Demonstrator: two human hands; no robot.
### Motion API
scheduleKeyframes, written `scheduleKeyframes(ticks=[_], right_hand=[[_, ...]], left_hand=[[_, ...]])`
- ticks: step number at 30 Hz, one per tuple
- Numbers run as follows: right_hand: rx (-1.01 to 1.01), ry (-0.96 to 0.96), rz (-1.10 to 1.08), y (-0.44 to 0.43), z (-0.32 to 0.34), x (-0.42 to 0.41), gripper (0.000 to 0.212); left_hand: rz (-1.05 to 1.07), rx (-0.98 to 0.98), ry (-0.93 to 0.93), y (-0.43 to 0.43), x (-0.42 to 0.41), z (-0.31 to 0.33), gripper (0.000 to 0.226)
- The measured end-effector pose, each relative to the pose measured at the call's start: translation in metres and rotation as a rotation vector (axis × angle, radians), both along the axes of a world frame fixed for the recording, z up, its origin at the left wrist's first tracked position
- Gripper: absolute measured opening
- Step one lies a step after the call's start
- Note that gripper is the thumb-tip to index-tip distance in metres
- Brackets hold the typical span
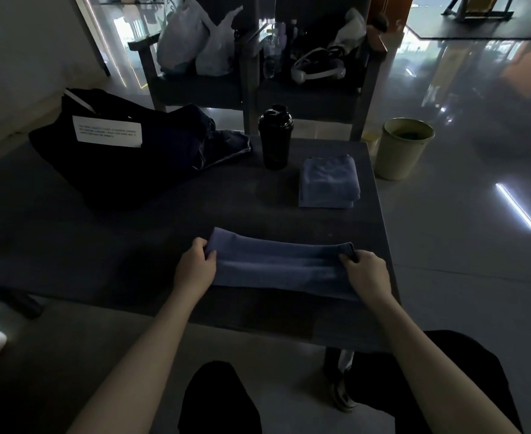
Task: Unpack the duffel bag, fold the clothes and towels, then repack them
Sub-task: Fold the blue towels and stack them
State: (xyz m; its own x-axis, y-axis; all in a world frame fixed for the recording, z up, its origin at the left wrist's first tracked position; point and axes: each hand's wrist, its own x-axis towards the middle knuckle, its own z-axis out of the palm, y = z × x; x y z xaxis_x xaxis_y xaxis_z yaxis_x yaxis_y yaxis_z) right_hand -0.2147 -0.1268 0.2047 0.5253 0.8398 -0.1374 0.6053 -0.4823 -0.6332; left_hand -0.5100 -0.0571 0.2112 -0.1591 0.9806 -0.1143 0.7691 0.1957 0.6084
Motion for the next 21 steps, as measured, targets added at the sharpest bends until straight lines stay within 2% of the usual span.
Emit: scheduleKeyframes(ticks=[2,4,7,9,12,15,21], right_hand=[[-0.047,-0.159,-0.013,-0.002,0.006,-0.007,0.031],[-0.018,-0.364,-0.038,-0.008,0.014,-0.016,0.033],[0.243,-0.561,0.090,-0.016,0.015,-0.043,0.035],[0.267,-0.529,0.297,-0.017,0.010,-0.064,0.034],[0.013,-0.424,0.456,-0.015,-0.006,-0.077,0.050],[-0.064,-0.459,0.517,-0.014,-0.017,-0.066,0.057],[-0.084,-0.478,0.582,-0.011,-0.016,-0.058,0.060]], left_hand=[[-0.006,-0.005,0.110,-0.006,0.004,0.002,0.016],[0.002,0.084,0.260,-0.016,0.008,0.001,0.022],[-0.156,0.370,0.417,-0.030,0.024,-0.005,0.046],[-0.397,0.378,0.430,-0.035,0.045,-0.006,0.054],[-0.545,0.154,0.457,-0.031,0.066,-0.010,0.053],[-0.545,0.004,0.474,-0.027,0.056,-0.019,0.057],[-0.388,-0.001,0.504,-0.032,0.033,-0.024,0.066]])
